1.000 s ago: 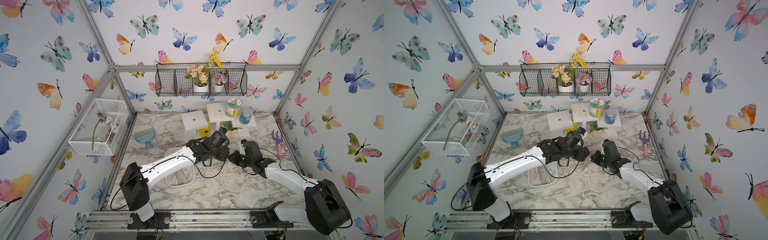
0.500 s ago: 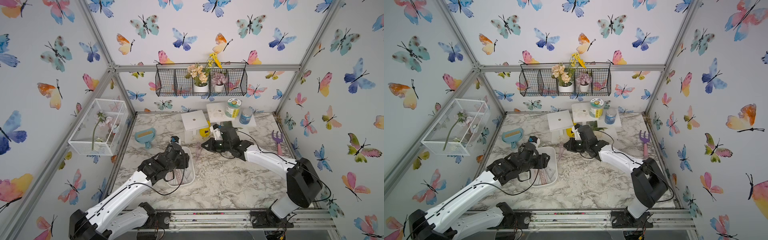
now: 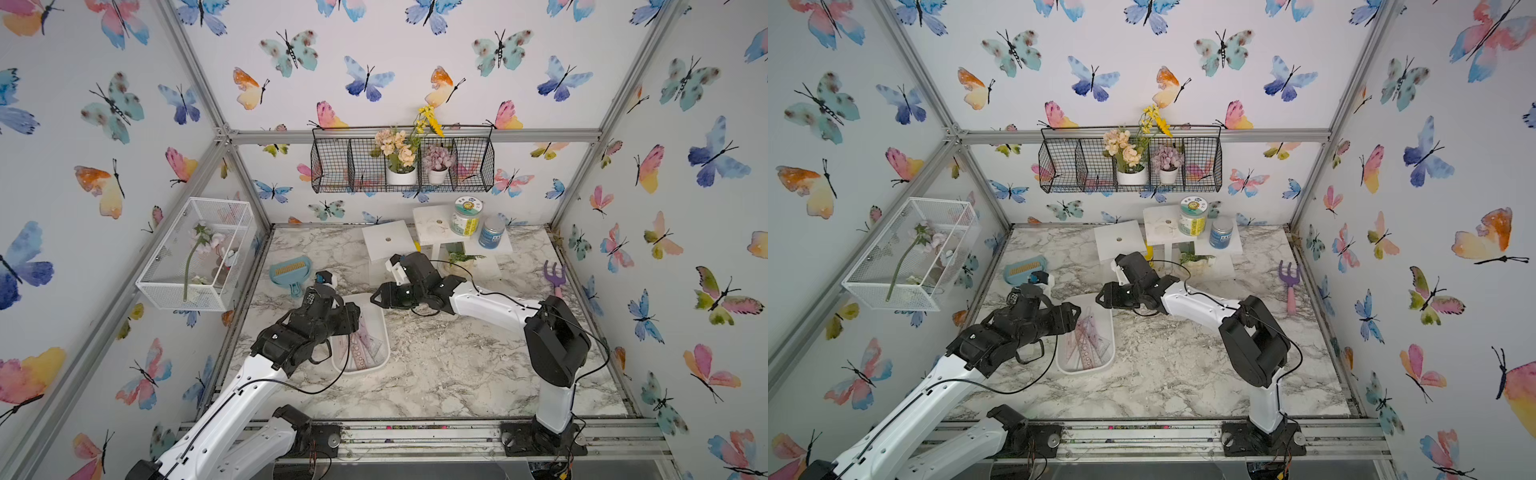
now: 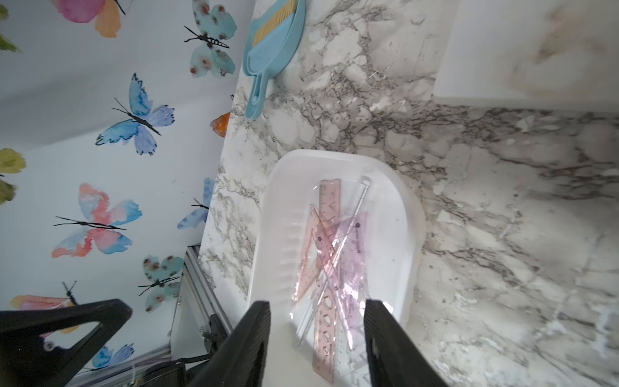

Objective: Put the scattered rulers into the storage box
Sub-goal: Place the ruler in the storage box, then move the ruler to the center of the board.

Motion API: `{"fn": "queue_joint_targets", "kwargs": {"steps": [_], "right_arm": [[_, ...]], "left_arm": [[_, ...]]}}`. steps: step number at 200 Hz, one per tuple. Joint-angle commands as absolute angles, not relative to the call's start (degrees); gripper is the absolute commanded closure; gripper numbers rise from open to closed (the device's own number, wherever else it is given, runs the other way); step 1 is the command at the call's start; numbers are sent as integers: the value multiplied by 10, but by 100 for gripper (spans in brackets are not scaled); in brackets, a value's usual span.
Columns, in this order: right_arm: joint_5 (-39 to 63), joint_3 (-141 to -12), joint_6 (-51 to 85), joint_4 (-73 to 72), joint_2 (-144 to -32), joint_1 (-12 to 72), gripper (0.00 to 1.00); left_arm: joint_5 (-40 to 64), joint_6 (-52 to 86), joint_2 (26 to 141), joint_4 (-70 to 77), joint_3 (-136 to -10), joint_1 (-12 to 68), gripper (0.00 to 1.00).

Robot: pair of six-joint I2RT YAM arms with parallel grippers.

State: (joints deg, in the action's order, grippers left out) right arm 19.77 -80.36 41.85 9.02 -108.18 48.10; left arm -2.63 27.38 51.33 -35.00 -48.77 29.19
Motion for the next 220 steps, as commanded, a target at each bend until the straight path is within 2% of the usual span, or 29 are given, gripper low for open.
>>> {"fn": "queue_joint_targets", "kwargs": {"steps": [1, 22, 45, 73, 134, 220], "right_arm": [[97, -811, 374, 156, -1041, 480, 47], [0, -822, 338, 231, -1042, 477, 42], [-51, -821, 317, 277, -1063, 463, 37], [-68, -783, 304, 252, -1075, 438, 30], [-87, -767, 268, 196, -1124, 413, 25], [-60, -776, 266, 163, -1175, 399, 24]], "left_arm": [[1, 267, 522, -341, -484, 287, 32], [7, 265, 532, -331, -484, 287, 32], [17, 265, 541, -319, -483, 287, 32], [26, 265, 552, -322, -487, 288, 33], [56, 266, 568, -322, -479, 288, 35], [76, 270, 579, -310, -470, 288, 36]]}}
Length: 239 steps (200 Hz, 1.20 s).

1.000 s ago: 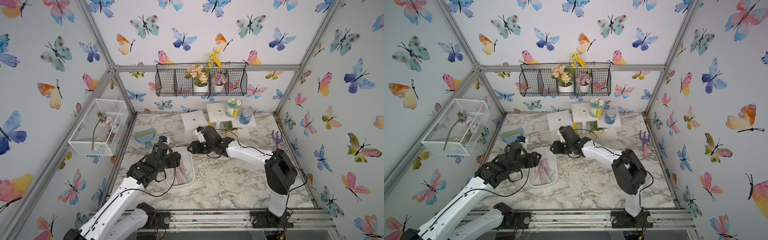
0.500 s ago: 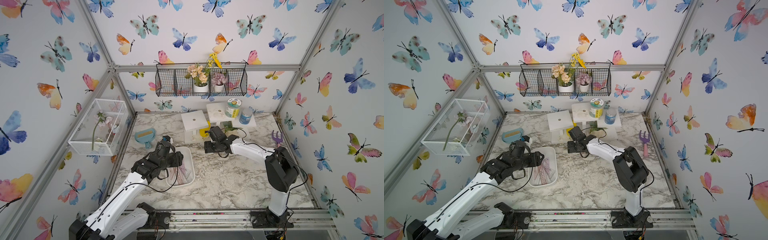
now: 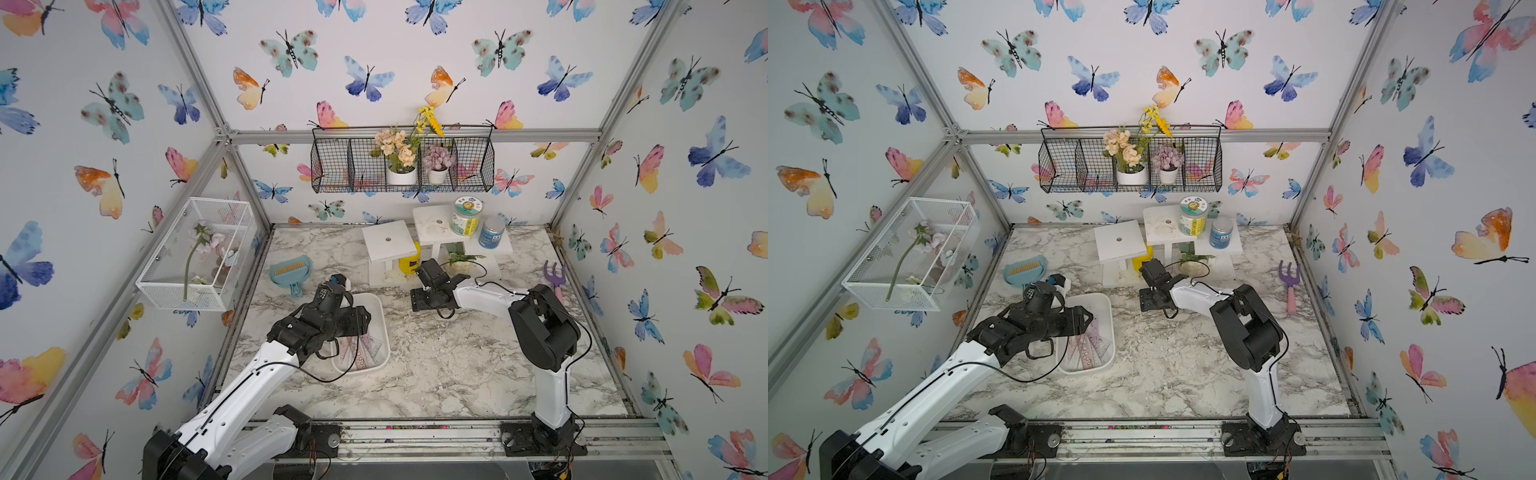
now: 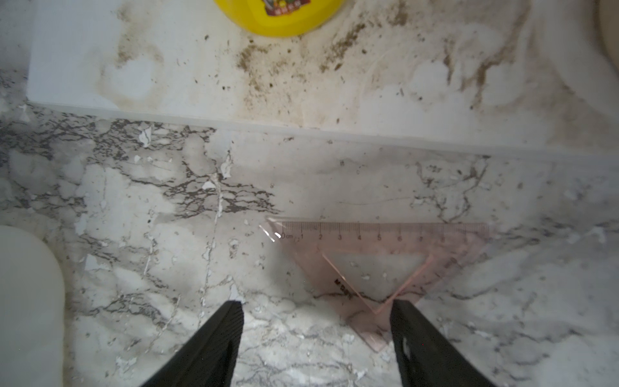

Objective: Put the scattered rulers into the storage box
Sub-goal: Move the ruler to the center of the board.

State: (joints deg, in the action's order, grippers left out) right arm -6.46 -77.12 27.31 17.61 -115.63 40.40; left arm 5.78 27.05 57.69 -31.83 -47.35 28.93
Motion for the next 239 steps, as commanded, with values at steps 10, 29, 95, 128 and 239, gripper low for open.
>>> {"fn": "queue_joint_targets", "kwargs": {"steps": [10, 29, 95, 128, 239], "right_arm": [[-57, -779, 265, 161, -1180, 398, 24], [-53, -785, 265, 159, -1188, 397, 24], [-21, -797, 272, 167, -1204, 396, 24], [-6, -740, 292, 142, -1174, 397, 24], [59, -473, 371, 50, -1025, 446, 27]], "left_arm": [[77, 270, 578, -309, -470, 287, 36], [78, 271, 577, -309, -468, 287, 36], [80, 273, 577, -308, -463, 287, 36], [83, 273, 580, -306, -466, 288, 36], [92, 268, 600, -299, -481, 288, 37]]}}
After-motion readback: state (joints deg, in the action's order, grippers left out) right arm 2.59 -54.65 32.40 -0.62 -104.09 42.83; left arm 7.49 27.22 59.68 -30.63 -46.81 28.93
